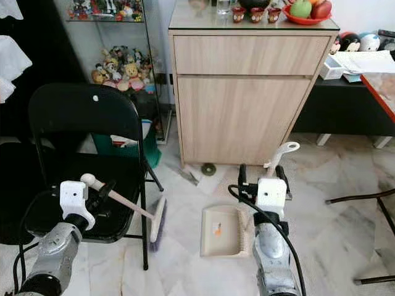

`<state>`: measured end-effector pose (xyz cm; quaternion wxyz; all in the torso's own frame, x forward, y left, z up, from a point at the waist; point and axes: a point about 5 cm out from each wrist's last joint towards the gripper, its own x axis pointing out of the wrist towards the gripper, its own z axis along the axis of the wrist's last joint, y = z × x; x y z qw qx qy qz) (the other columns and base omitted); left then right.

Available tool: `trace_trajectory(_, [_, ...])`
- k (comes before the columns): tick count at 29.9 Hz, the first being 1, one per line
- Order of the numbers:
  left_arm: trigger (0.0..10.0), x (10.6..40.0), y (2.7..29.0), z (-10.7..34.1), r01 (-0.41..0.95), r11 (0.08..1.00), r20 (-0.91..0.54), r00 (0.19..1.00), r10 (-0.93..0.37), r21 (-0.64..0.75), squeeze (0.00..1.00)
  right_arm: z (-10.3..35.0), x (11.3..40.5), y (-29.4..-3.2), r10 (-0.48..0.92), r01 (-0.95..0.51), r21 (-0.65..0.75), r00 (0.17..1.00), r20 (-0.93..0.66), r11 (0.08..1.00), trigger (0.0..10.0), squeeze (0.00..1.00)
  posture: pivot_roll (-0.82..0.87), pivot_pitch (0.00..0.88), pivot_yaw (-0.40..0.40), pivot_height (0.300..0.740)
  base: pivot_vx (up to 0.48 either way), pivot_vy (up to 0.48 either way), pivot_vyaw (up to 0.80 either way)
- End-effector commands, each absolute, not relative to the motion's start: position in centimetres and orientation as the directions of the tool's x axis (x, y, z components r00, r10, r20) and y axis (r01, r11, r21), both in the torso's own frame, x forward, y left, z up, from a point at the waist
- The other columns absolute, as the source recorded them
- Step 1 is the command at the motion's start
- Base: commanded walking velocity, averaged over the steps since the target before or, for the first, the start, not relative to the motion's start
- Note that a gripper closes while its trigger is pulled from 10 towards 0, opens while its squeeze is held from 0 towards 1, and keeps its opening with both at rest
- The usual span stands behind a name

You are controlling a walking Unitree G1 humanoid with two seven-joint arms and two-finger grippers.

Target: Sweep floor

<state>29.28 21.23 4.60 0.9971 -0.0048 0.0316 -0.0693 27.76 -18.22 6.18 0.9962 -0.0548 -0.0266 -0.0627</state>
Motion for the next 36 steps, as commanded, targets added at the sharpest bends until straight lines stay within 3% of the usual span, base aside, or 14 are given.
trace_trajectory(1, [10.0,29.5,21.2,5.4,0.142,0.99,-0.025,0.99,-0.142,-0.001,0.0,5.9,27.8,-18.3,-0.136,0.14,-0.095,0.99,0.048,0.986,10.0,0.0,-0.07,0.066,0.0,0.74,0.0,0.0,0.0])
trace_trajectory(14, [10.0,29.4,21.3,5.4,0.152,0.988,-0.03,0.988,-0.152,0.02,0.0,4.8,27.4,-17.9,-0.126,0.126,-0.081,0.992,0.005,0.989,10.0,0.0,-0.06,0.05,-0.001,0.74,0.0,0.0,0.0])
trace_trajectory(23, [10.0,29.3,21.3,5.3,0.149,0.989,-0.033,0.988,-0.148,0.02,0.0,4.8,27.5,-17.8,-0.122,0.122,-0.074,0.993,0.007,0.99,10.0,0.0,-0.06,0.061,-0.001,0.74,0.0,-0.368,0.0])
trace_trajectory(36, [10.0,29.4,21.4,5.3,0.137,0.99,-0.038,0.99,-0.136,0.014,0.0,5.0,27.8,-17.9,-0.115,0.115,-0.075,0.993,0.009,0.991,10.0,0.0,-0.06,0.071,-0.005,0.74,0.0,0.0,0.0])
